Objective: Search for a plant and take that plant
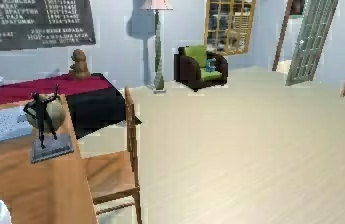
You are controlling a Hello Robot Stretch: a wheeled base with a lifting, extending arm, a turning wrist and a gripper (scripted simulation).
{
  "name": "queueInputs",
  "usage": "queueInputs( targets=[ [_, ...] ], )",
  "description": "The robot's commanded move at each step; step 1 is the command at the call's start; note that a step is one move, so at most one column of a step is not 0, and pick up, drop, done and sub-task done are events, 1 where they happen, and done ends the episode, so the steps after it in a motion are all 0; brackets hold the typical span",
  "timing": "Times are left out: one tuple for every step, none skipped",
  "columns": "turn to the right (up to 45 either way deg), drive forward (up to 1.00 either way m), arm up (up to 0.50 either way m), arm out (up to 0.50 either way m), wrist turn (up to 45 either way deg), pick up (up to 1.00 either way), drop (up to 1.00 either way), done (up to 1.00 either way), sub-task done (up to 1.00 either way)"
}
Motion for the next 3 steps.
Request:
queueInputs(
  targets=[
    [45.0, 0.00, 0.00, 0.00, 0.0, 0.00, 0.00, 0.00, 0.00],
    [12.0, 0.00, 0.00, 0.00, 0.0, 0.00, 0.00, 0.00, 0.00],
    [0.0, 0.25, 0.00, 0.00, 0.0, 0.00, 0.00, 0.00, 0.00]
  ],
)
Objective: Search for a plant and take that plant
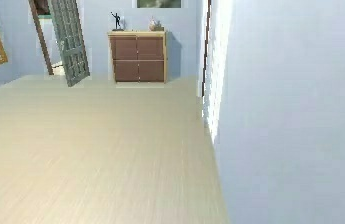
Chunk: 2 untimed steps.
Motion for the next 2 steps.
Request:
queueInputs(
  targets=[
    [45.0, 0.00, 0.00, 0.00, 0.0, 0.00, 0.00, 0.00, 0.00],
    [45.0, 0.00, 0.00, 0.00, 0.0, 0.00, 0.00, 0.00, 0.00]
  ],
)
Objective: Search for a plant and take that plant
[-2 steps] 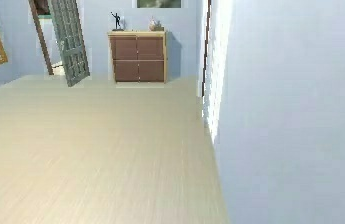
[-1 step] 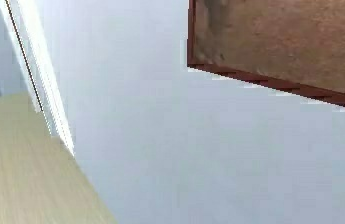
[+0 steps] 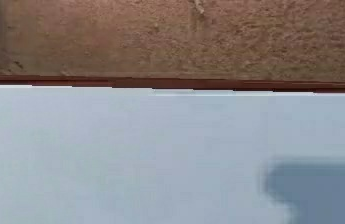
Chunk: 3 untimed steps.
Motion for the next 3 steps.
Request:
queueInputs(
  targets=[
    [42.0, 0.00, 0.00, 0.00, 0.0, 0.00, 0.00, 0.00, 0.00],
    [45.0, 0.00, 0.00, 0.00, 0.0, 0.00, 0.00, 0.00, 0.00],
    [45.0, 0.00, 0.00, 0.00, 0.0, 0.00, 0.00, 0.00, 0.00]
  ],
)
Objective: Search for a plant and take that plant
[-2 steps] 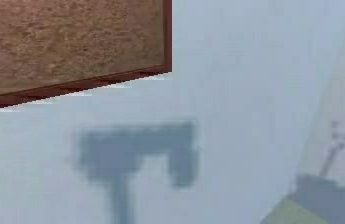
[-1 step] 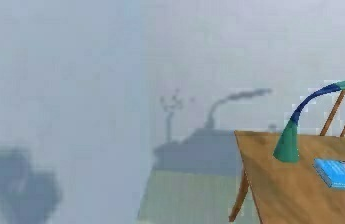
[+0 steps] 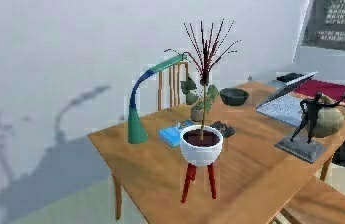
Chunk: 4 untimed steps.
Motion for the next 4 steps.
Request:
queueInputs(
  targets=[
    [45.0, 0.00, 0.00, 0.00, 0.0, 0.00, 0.00, 0.00, 0.00],
    [6.0, 0.00, 0.00, 0.00, 0.0, 0.00, 0.00, 0.00, 0.00],
    [0.0, 0.15, 0.00, 0.00, 0.0, 0.00, 0.00, 0.00, 0.00],
    [0.0, 0.45, 0.00, 0.00, 0.0, 0.00, 0.00, 0.00, 0.00]
  ],
)
